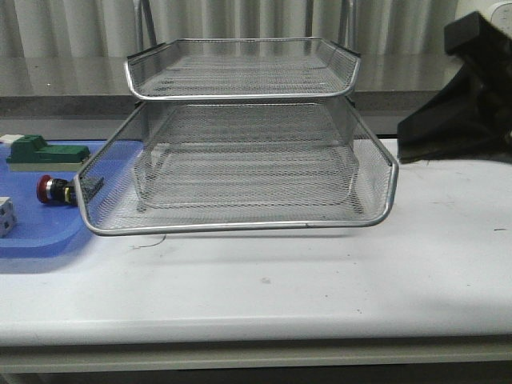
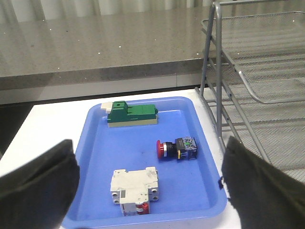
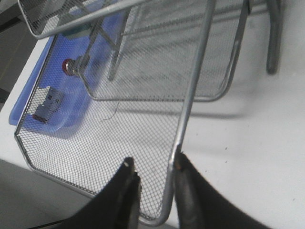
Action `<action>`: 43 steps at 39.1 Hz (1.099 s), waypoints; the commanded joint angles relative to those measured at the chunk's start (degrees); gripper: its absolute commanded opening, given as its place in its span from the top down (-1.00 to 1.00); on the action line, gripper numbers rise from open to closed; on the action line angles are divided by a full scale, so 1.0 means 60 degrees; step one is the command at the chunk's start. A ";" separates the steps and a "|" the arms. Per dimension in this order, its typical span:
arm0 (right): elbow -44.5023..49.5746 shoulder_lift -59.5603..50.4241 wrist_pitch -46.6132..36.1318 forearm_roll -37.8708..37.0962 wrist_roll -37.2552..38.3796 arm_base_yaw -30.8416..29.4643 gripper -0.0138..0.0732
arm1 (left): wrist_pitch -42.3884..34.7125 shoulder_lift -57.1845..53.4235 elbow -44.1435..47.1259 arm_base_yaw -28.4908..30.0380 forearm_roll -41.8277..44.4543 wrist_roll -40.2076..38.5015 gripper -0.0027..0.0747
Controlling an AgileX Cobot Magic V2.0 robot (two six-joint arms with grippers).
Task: Place button on rack with both arms
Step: 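Pull the middle mesh tier outward toward the robot with the right gripper, then release the tier and withdraw the right gripper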
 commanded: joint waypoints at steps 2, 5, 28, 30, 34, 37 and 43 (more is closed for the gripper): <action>-0.0869 -0.0809 -0.0059 -0.1805 0.1542 0.0012 0.56 | -0.0723 0.0085 -0.0346 0.0006 0.0013 -0.0104 -0.56; -0.1491 -0.0948 0.0049 -0.3666 0.2910 0.0012 0.67 | -0.0723 0.0085 -0.0346 0.0006 0.0013 -0.0104 -0.56; -0.2193 -0.3413 0.0434 -1.6508 1.2394 0.0251 0.94 | -0.0723 0.0085 -0.0346 0.0006 0.0013 -0.0104 -0.56; -0.1732 -0.3925 -0.0039 -1.6410 1.2394 0.0251 0.94 | -0.0723 0.0085 -0.0346 0.0006 0.0013 -0.0104 -0.56; -0.0753 -0.5033 -0.0581 -1.6165 1.2394 0.0251 0.94 | -0.0723 0.0085 -0.0346 0.0006 0.0013 -0.0104 -0.56; -0.0080 -0.6126 -0.0647 -1.5894 1.2394 0.0251 0.94 | -0.0723 0.0085 -0.0346 0.0006 0.0013 -0.0104 -0.56; 0.0954 -0.8106 -0.0398 -1.5836 1.2394 0.0251 0.94 | -0.0723 0.0085 -0.0346 0.0006 0.0013 -0.0104 -0.56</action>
